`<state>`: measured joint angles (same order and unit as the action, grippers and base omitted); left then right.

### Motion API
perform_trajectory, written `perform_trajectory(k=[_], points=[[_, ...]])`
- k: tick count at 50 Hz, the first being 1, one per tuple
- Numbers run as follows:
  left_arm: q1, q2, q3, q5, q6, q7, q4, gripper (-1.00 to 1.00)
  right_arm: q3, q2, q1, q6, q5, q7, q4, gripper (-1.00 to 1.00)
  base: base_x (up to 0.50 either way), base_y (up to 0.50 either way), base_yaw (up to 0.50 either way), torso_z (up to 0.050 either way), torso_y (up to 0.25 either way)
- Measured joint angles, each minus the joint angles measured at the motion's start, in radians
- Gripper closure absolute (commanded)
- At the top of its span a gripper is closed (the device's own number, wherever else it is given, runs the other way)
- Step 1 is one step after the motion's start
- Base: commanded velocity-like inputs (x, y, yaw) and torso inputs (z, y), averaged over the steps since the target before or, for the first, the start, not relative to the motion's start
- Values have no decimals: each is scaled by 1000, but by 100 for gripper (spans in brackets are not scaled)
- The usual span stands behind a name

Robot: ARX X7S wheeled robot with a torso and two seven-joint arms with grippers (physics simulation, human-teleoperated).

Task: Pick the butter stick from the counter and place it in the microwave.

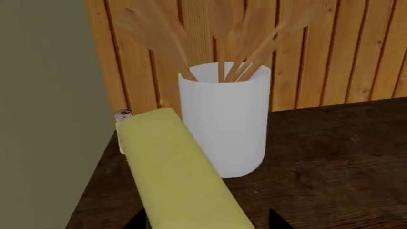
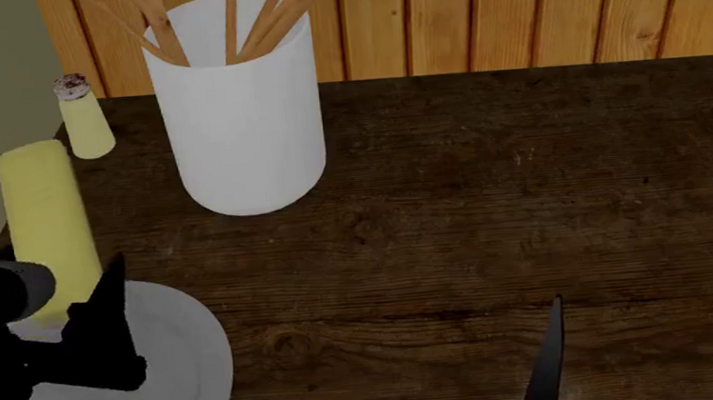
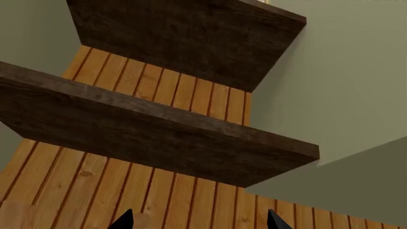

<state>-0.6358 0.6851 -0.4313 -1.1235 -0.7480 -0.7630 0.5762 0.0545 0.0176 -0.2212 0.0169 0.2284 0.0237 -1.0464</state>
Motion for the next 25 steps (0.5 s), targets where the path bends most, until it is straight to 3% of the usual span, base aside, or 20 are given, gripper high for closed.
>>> perform_trajectory(k=[14, 25], points=[[-39, 20, -8, 180, 107, 90, 83, 100, 1, 0, -9, 12, 1, 3, 0, -100, 0, 0, 0, 0, 0], [-122, 30, 9, 218, 135, 133, 118, 100, 4, 0, -25, 26, 0, 8, 0, -100, 0, 0, 0, 0, 0]])
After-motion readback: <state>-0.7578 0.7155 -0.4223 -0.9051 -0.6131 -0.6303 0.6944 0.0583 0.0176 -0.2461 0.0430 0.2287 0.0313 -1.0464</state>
